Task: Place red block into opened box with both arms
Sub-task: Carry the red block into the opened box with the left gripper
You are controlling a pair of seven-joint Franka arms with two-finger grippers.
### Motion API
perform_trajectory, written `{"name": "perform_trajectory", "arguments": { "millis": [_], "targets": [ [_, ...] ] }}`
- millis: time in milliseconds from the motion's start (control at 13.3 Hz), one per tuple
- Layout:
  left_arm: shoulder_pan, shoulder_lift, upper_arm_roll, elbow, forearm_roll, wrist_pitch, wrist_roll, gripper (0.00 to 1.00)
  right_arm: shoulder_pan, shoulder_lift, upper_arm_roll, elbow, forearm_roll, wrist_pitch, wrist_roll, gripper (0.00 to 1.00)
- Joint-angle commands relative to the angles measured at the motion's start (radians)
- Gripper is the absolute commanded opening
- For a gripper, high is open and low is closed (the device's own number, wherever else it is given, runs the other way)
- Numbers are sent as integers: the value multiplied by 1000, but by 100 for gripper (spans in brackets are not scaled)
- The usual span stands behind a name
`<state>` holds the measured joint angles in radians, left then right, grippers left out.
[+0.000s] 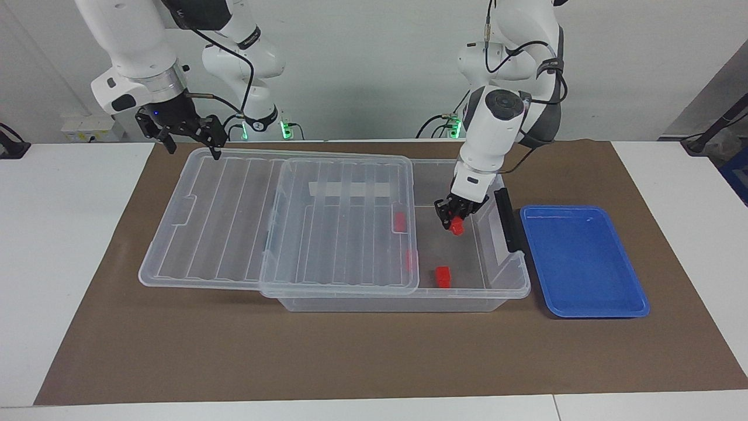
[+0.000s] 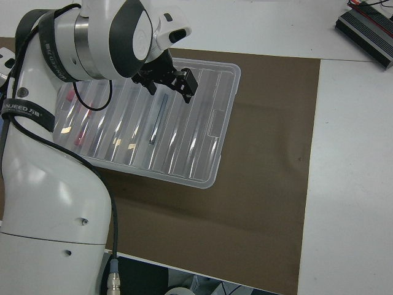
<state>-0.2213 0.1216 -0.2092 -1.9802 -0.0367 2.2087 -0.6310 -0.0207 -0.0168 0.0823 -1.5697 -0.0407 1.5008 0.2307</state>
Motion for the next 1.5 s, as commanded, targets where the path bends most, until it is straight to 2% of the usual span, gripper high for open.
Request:
{"name": "perform_trajectory", "arguments": {
  "millis": [0,375,524,1199,1423],
  "targets": [
    [-1,2,8,-52,30,61,47,1,-19,-20,-3,-24,22,22,-14,100],
    [-39,98,8,-55,81,134,21,1,-47,-22,-3,-10,24,24,-56,100],
    [-41,142,8,-57,147,179,-27,1,-47,-22,-3,-10,24,24,-57,100],
    [-39,153,10,-104,182,232,-41,2,-48,-23,-3,-6,21,16,-59,100],
    [-41,155,10,-109,182,246,-41,6,-41,-32,-3,-4,22,7,-59,100]
  ]
}}
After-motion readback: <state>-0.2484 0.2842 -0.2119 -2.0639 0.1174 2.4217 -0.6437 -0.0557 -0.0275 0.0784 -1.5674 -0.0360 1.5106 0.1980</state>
